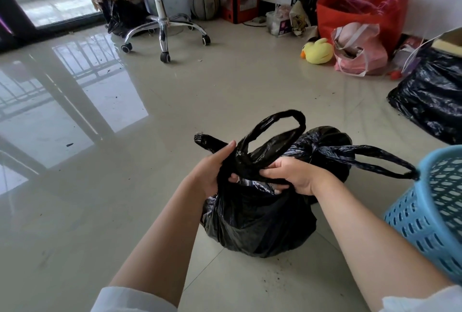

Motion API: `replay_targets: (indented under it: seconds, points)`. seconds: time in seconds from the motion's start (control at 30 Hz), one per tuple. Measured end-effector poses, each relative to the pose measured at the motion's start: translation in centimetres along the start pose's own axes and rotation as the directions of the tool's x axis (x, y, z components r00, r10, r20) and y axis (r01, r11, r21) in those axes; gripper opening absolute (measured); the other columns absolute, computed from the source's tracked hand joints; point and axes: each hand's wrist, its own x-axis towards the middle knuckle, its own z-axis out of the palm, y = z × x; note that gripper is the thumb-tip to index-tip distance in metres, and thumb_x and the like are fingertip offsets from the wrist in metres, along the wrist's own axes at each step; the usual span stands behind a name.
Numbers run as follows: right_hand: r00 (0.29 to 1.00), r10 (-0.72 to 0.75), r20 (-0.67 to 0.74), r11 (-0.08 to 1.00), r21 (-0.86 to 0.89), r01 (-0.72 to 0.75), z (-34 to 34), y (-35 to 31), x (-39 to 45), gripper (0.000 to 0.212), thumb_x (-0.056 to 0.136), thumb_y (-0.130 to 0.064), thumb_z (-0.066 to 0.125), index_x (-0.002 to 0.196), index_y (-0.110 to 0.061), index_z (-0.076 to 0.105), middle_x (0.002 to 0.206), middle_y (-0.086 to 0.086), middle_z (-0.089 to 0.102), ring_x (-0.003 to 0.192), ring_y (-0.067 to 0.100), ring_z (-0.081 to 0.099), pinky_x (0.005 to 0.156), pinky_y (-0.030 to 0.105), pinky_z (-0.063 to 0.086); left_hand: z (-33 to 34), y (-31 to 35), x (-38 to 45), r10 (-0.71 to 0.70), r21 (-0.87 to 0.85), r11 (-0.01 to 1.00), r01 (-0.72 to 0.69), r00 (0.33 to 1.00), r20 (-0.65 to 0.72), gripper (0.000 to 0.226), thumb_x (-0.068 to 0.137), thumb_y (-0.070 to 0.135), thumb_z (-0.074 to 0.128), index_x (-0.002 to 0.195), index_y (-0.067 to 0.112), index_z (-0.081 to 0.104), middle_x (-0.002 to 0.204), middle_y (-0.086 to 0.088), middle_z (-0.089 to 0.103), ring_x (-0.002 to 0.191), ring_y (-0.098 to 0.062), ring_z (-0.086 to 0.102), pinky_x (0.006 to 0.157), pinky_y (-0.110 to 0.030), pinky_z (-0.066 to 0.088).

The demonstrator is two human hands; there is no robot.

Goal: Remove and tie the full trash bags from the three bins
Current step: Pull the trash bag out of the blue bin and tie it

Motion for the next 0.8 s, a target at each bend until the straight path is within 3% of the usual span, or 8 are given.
replay_targets:
  seconds: [0.1, 0.2, 0.3, 0.47, 0.57, 0.63, 0.7, 0.8]
  points:
    - [0.995, -0.043, -0.092, 0.999, 0.006, 0.044, -0.2, 0.0, 0.0, 0.022, 0.090, 0.003, 0.049, 0.075, -0.009, 0.059, 0.061, 0.001, 0.057, 0.039, 0.002, 0.051, 0.045, 0.015, 0.044, 0.6, 0.2, -0.4, -0.061, 0.083, 0.995, 0.062, 0.998, -0.012, 0.028, 0.088, 0.033, 0.052, 0.071, 0.011, 0.049, 0.053, -0.002, 0.055, 0.024, -0.006, 0.038, 0.028, -0.008, 0.031]
    - [0.981, -0.100, -0.164, 0.989, 0.093, 0.116, -0.7, -0.1, 0.0, 0.021, 0.084, 0.009, 0.054, 0.080, -0.009, 0.063, 0.071, 0.001, 0.068, 0.060, 0.007, 0.065, 0.061, 0.018, 0.053, 1.0, 0.3, -0.4, 0.039, 0.348, 0.937, 0.000, 0.993, -0.107, 0.027, 0.093, 0.025, 0.052, 0.070, 0.011, 0.052, 0.052, 0.000, 0.045, 0.025, -0.003, 0.034, 0.031, -0.010, 0.029]
    - [0.957, -0.021, -0.288, 0.964, 0.249, 0.096, -0.7, -0.9, -0.3, 0.019, 0.085, 0.011, 0.051, 0.081, -0.007, 0.056, 0.061, 0.005, 0.062, 0.044, 0.009, 0.061, 0.045, 0.016, 0.051, 0.8, 0.7, -0.4, 0.120, 0.519, 0.853, -0.057, 0.989, -0.089, 0.029, 0.091, 0.016, 0.057, 0.063, 0.012, 0.052, 0.047, 0.004, 0.043, 0.032, -0.002, 0.036, 0.041, -0.015, 0.031]
    - [0.946, -0.052, -0.320, 0.926, 0.339, 0.166, -0.1, -1.6, -0.7, 0.023, 0.084, 0.017, 0.049, 0.075, -0.004, 0.053, 0.071, 0.007, 0.047, 0.042, 0.011, 0.055, 0.037, 0.015, 0.050, 0.3, 0.6, 0.0, 0.187, 0.879, 0.464, -0.105, 0.982, 0.019, 0.031, 0.080, -0.001, 0.067, 0.062, 0.017, 0.048, 0.035, 0.014, 0.050, 0.030, 0.005, 0.042, 0.048, -0.015, 0.038]
    - [0.950, -0.084, -0.300, 0.926, 0.328, 0.185, 0.3, -2.0, -0.6, 0.023, 0.083, 0.016, 0.050, 0.075, -0.004, 0.054, 0.072, 0.007, 0.049, 0.043, 0.007, 0.057, 0.043, 0.019, 0.055, 0.0, 0.2, 0.6, 0.266, 0.930, 0.359, -0.081, 0.964, -0.019, 0.024, 0.080, 0.001, 0.065, 0.078, 0.020, 0.049, 0.053, 0.008, 0.051, 0.023, 0.003, 0.041, 0.041, -0.013, 0.039]
    - [0.956, -0.099, -0.278, 0.944, 0.278, 0.179, 0.5, -2.0, -0.5, 0.022, 0.084, 0.014, 0.051, 0.075, -0.006, 0.055, 0.073, 0.008, 0.050, 0.054, 0.012, 0.056, 0.045, 0.020, 0.055, 0.0, 0.2, 0.9, 0.376, 0.922, 0.378, -0.077, 0.923, -0.077, 0.030, 0.083, 0.000, 0.058, 0.075, 0.028, 0.053, 0.046, 0.011, 0.055, 0.023, 0.005, 0.045, 0.040, -0.010, 0.041]
    - [0.962, -0.112, -0.249, 0.967, 0.195, 0.163, 0.5, -2.1, -0.6, 0.020, 0.086, 0.010, 0.052, 0.077, -0.008, 0.056, 0.077, 0.007, 0.051, 0.063, 0.015, 0.053, 0.045, 0.017, 0.054, -0.2, 0.4, 1.2, 0.476, 0.828, 0.544, -0.137, 0.863, -0.169, 0.041, 0.083, -0.007, 0.053, 0.068, 0.032, 0.056, 0.035, 0.010, 0.056, 0.027, 0.006, 0.050, 0.047, -0.015, 0.044]
    - [0.970, -0.095, -0.222, 0.979, 0.153, 0.131, 0.5, -2.0, -0.5, 0.019, 0.092, -0.002, 0.048, 0.078, -0.013, 0.056, 0.075, 0.003, 0.054, 0.063, 0.010, 0.054, 0.051, 0.014, 0.051, -0.1, 0.5, 1.3, 0.555, 0.619, 0.724, -0.304, 0.790, -0.260, 0.045, 0.078, -0.020, 0.051, 0.064, 0.023, 0.061, 0.058, 0.001, 0.061, 0.047, -0.002, 0.058, 0.056, -0.017, 0.047]
